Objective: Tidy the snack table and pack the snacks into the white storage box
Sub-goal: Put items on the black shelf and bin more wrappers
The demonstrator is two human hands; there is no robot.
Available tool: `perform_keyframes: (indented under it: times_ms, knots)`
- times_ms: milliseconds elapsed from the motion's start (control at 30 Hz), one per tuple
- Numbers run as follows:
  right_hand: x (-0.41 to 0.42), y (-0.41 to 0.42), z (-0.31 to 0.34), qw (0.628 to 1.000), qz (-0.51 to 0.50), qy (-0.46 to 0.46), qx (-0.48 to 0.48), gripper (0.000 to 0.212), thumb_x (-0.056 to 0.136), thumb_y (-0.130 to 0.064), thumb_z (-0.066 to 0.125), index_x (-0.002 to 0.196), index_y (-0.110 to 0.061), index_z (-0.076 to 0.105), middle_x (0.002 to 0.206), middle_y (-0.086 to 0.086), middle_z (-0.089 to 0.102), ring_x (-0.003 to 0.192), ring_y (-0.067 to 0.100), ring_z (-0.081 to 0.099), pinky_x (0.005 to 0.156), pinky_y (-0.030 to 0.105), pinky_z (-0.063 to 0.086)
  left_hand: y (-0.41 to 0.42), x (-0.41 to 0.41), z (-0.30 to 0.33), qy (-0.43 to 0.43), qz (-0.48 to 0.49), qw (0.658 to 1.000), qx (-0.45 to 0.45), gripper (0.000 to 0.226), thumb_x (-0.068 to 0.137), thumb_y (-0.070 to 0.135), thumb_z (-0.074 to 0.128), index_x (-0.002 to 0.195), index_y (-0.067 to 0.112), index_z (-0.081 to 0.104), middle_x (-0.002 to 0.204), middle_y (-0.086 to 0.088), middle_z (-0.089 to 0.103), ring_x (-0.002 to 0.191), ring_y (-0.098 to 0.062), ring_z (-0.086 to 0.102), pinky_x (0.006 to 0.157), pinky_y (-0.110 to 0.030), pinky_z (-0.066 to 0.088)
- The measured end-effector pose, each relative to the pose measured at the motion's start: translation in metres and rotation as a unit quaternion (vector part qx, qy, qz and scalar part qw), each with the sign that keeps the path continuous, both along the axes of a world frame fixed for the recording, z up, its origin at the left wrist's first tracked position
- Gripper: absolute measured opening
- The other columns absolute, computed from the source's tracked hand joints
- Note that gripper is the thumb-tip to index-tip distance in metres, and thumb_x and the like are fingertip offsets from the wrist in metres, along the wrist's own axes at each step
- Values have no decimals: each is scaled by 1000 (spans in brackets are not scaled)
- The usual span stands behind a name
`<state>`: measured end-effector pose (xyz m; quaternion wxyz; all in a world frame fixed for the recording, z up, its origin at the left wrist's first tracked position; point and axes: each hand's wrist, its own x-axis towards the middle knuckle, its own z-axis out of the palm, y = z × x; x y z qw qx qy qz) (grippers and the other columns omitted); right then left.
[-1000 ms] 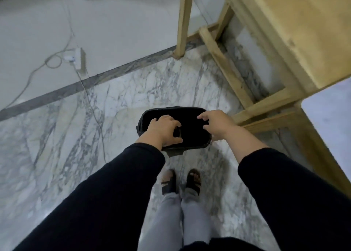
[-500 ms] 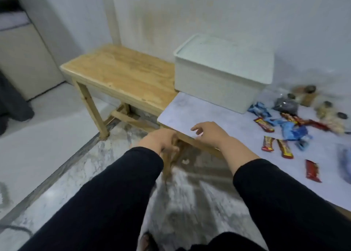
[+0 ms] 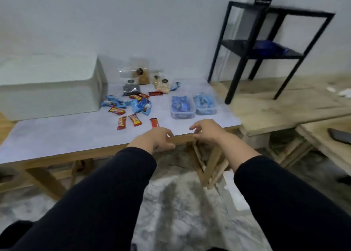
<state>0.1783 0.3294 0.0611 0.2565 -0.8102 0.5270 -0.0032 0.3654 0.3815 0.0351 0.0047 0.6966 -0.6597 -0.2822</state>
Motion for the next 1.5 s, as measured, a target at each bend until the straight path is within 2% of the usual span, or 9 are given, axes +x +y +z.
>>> perform_keyframes:
  times_ms: [233,467,767,867,967,1033,1167,1333,1500]
  knots:
    - [-150,-38,26,986,-154,-27,-49,37,83,-19,67,120,-23,63,110,1,67,94,14,60,87,25,47,-93,-133,42,11,-128,990,-57,51,87,37,63,134,22,48,135,-1,54,121,-20,53,102,-32,43]
    - [-233,-117,78,972,-208,-25,-107,34,87,-21,65,121,-20,63,113,1,67,105,18,62,84,23,42,-202,-213,112,-11,-199,963,-179,52,89,36,60,137,19,47,135,-2,55,122,-21,53,103,-35,42]
    - [-268,-226,129,951,-231,-107,-177,37,87,-19,64,124,-25,62,105,3,68,96,19,64,86,27,50,-322,-252,210,14,-182,906,-383,44,88,37,60,130,26,52,130,3,56,121,-18,52,99,-35,45]
    - [-272,-263,133,947,-229,-139,-175,42,90,-18,60,130,-31,56,113,6,68,90,15,61,84,22,46,-356,-261,239,16,-161,874,-459,44,88,38,59,130,28,51,133,4,52,123,-16,49,101,-37,44]
    - [-278,-304,134,948,-217,-166,-162,43,91,-19,58,133,-31,53,112,8,68,98,18,63,80,19,43,-387,-267,263,2,-127,851,-510,45,89,38,57,132,29,48,137,4,47,126,-16,44,98,-38,45]
    - [-281,-332,132,950,-208,-179,-151,44,92,-19,56,134,-29,51,116,6,66,101,17,63,82,18,44,-407,-270,272,-6,-89,851,-517,44,89,38,56,131,29,48,137,3,45,127,-18,42,94,-36,44]
    - [-282,-387,127,947,-219,-200,-122,44,91,-29,59,135,-26,51,131,5,58,113,21,59,96,29,45,-451,-273,283,-23,-3,865,-502,48,89,40,56,134,29,46,141,0,40,130,-20,38,95,-41,44]
    - [-272,-439,123,937,-232,-195,-174,37,91,-34,59,127,-28,55,129,4,51,111,20,57,90,29,48,-500,-272,294,-24,63,884,-463,56,88,46,55,140,33,38,149,0,31,137,-23,31,104,-47,41]
    - [-264,-474,122,950,-231,-155,-141,45,88,-46,58,128,-27,54,129,4,51,111,22,57,88,31,47,-542,-270,302,-47,117,911,-392,65,86,59,50,144,38,31,155,-5,23,142,-28,24,110,-51,34]
